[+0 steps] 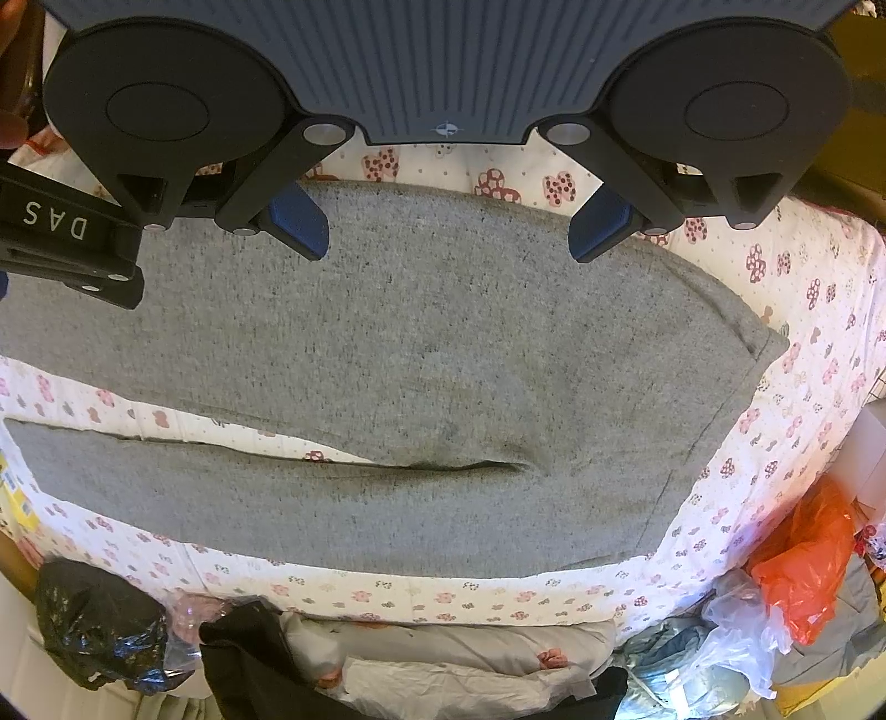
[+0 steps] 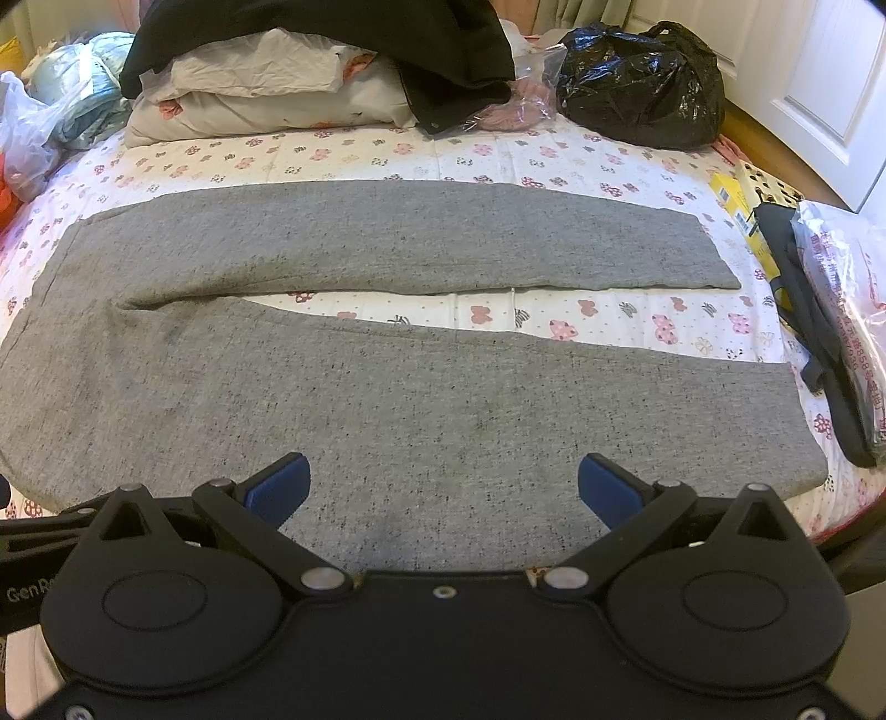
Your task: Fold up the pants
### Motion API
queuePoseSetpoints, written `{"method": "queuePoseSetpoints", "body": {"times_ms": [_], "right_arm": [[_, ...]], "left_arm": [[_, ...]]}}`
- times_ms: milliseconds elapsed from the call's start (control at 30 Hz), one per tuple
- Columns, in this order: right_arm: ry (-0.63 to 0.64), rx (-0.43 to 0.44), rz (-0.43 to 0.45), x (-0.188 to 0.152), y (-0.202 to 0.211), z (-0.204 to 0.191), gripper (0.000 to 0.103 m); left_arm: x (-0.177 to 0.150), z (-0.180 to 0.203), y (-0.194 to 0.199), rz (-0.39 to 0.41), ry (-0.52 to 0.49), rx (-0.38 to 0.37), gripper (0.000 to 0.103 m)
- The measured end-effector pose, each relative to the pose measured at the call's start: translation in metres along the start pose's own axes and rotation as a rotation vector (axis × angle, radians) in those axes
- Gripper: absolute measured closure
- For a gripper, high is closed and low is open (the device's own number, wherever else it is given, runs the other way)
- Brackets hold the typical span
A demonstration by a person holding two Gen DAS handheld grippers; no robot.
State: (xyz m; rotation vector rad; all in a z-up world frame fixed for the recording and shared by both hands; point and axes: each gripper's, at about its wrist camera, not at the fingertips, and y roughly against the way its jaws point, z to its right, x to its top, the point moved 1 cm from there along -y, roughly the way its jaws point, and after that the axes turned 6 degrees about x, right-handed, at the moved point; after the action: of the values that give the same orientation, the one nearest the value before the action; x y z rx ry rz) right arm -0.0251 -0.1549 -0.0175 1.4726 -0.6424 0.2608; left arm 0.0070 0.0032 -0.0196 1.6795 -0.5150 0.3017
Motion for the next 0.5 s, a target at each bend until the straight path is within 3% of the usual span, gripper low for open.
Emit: {"method": "queuePoseSetpoints", "body": {"times_ms": [500], "right_arm": [[-0.008, 0.015, -0.013, 0.0004, -0.0022, -0.0014, 0.000]], "left_arm": [[-0.0007, -0.0004, -0.0004, 0.001, -0.003, 0.001, 0.009]]}}
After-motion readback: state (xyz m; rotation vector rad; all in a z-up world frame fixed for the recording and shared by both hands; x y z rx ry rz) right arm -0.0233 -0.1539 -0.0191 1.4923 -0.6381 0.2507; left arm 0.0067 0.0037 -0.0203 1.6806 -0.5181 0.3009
